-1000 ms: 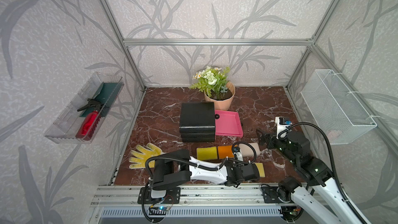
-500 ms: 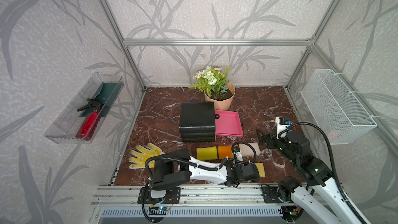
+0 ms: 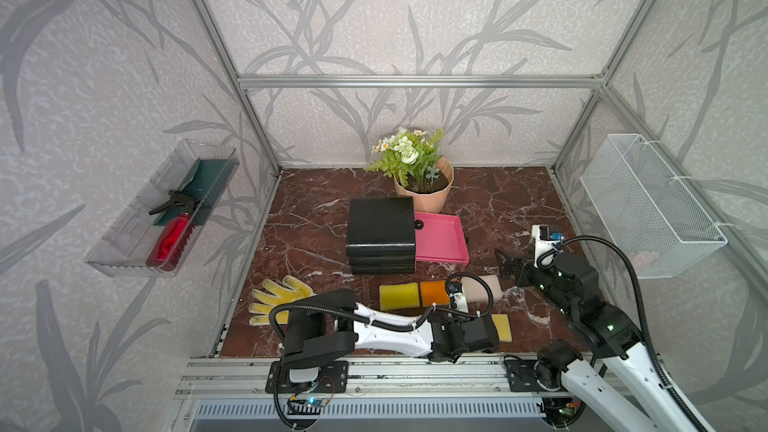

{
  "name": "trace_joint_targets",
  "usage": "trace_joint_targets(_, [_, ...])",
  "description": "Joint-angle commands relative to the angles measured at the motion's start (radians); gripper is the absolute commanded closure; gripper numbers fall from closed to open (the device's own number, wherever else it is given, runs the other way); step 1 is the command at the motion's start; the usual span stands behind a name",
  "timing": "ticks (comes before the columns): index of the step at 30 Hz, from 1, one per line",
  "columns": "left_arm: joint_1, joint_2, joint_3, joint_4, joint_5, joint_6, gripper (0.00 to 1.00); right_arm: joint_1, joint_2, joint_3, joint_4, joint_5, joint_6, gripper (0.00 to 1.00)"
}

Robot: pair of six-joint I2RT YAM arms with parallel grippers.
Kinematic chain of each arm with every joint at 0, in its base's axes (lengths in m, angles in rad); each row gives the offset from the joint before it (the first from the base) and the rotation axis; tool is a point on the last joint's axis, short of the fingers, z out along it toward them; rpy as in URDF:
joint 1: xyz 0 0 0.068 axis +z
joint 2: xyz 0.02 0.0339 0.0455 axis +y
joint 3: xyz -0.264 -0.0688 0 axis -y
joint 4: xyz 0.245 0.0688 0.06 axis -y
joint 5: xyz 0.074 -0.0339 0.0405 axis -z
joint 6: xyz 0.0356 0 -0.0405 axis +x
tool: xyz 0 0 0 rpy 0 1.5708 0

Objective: Take the sponge out of the drawer
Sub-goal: Place the sponge at the center of the board, then close the drawer of the storage box.

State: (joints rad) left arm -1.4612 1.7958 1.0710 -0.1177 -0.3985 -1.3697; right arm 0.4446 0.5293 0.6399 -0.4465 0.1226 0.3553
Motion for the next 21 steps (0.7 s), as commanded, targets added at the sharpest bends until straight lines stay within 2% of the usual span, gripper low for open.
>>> trace_joint_targets(1, [-0.019,-0.083,-0.023,0.015,-0.108,0.069,0.01,-0.007,-0.002,-0.017,0.007,0.016,0.002,0.01])
trace_joint_targets(8, [-0.003,-0.235,0.056,-0.227,-0.17,0.274,0.01,-0.014,0.024,-0.02,0.019,0.003,0.001,0.01])
trace_joint_targets(11, [0.062,-0.352,0.031,-0.279,-0.123,0.337,0.01,-0.023,0.043,-0.029,0.035,0.015,0.004,0.01])
trace_joint_targets(14, [0.119,-0.468,0.046,-0.367,-0.141,0.433,0.01,-0.034,0.073,-0.03,0.045,0.007,0.006,0.01])
trace_joint_targets(19, [0.265,-0.584,0.191,-0.59,-0.142,0.616,0.01,-0.037,0.125,-0.037,0.086,-0.007,0.005,0.01])
trace_joint_targets(21, [0.362,-0.608,0.246,-0.653,-0.075,0.687,0.01,-0.037,0.166,-0.035,0.108,-0.034,-0.003,0.01])
